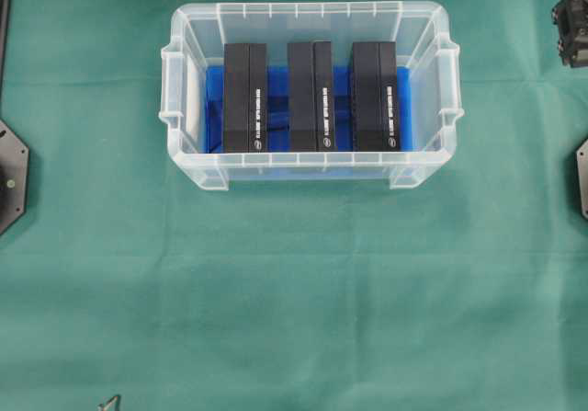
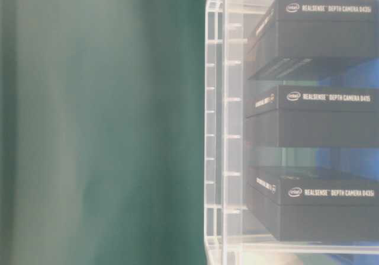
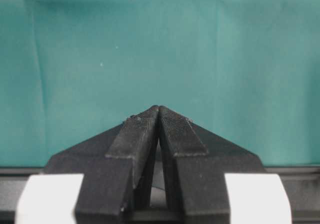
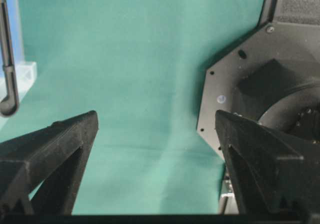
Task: Take the box out of the case with the right arm.
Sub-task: 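Move the open right gripper over the middle black box in the case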
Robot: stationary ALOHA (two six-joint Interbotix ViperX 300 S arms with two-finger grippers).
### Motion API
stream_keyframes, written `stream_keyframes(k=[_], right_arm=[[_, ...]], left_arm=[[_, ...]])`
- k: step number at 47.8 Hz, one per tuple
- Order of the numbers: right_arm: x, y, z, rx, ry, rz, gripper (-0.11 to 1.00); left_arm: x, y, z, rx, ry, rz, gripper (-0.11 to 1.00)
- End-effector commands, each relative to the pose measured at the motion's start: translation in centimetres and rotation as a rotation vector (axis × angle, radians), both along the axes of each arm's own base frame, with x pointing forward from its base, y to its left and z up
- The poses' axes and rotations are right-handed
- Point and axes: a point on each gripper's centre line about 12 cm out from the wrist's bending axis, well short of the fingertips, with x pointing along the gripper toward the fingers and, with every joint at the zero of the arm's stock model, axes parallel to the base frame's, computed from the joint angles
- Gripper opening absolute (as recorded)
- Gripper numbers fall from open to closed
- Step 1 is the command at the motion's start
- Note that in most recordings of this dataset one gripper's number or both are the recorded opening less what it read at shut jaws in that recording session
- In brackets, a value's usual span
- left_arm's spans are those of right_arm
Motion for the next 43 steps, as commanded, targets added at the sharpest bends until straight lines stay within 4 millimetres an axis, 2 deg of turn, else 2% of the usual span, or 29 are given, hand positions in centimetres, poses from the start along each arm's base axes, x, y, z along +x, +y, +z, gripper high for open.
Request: stream_keyframes(k=[1,10,16,24,43], right_arm=[[0.0,0.0,0.4,-0.006,-0.009,-0.004,0.94],[0.5,-0.2,0.5,-0.002,-0.025,-0.023,0.94],[1.7,-0.4,0.6,0.005,-0.049,-0.031,0.94],[4.7,-0.7,0.8,0.002,-0.072,0.001,0.94],[14.9,-0.9,1.0,0.006,-0.109,0.049,0.94]], left_arm=[[0.2,0.0,0.8,-0.003,-0.027,-0.002,0.0],[0.2,0.0,0.8,-0.003,-0.027,-0.002,0.0],[0.2,0.0,0.8,-0.003,-0.027,-0.002,0.0],[0.2,0.0,0.8,-0.002,-0.026,-0.002,0.0],[0.3,-0.1,0.7,-0.002,-0.015,-0.001,0.0]])
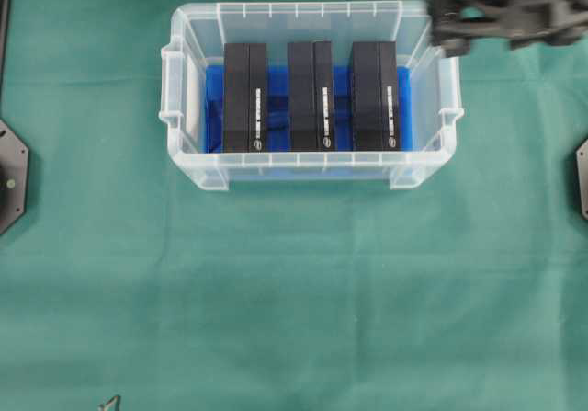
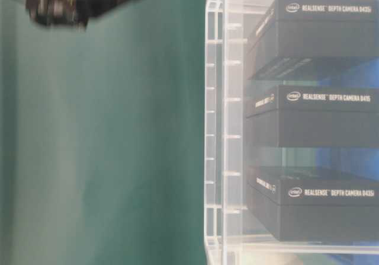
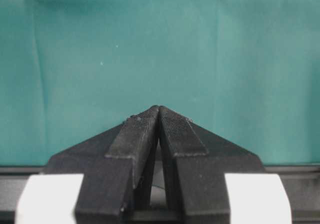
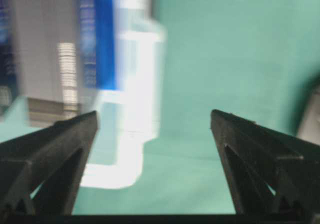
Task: Take the box out of the case with the right arm.
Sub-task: 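Move the open right gripper over the middle black box in the case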
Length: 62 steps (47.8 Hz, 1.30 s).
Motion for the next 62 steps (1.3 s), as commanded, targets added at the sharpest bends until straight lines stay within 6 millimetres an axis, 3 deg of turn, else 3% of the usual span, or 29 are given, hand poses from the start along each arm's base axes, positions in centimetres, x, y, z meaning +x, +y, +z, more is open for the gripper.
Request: stream_keyframes(k=[1,15,27,36,62], right_arm=[[2.3,0.2,1.1,-0.015,-0.052,0.013,0.94],[9.4,0.3,0.7,-0.019,-0.084,0.042,0.94],[13.2,0.0,0.5,-0.026,-0.116,0.052,0.94],[14.3,0.1,0.2,-0.022,-0.122,0.057,0.94],[14.6,0.4,-0.2,-0.015,-0.115,0.061,0.94]], left_arm=[[0.2,-0.1,0.8,-0.003,-0.021,-0.002,0.0],[0.5,-0.1,0.7,0.0,-0.012,-0.001,0.0],[0.6,-0.1,0.8,0.0,-0.014,-0.001,0.0],[0.6,-0.1,0.9,0.0,-0.014,-0.001,0.0],[0.6,-0.1,0.9,0.0,-0.012,-0.001,0.0]])
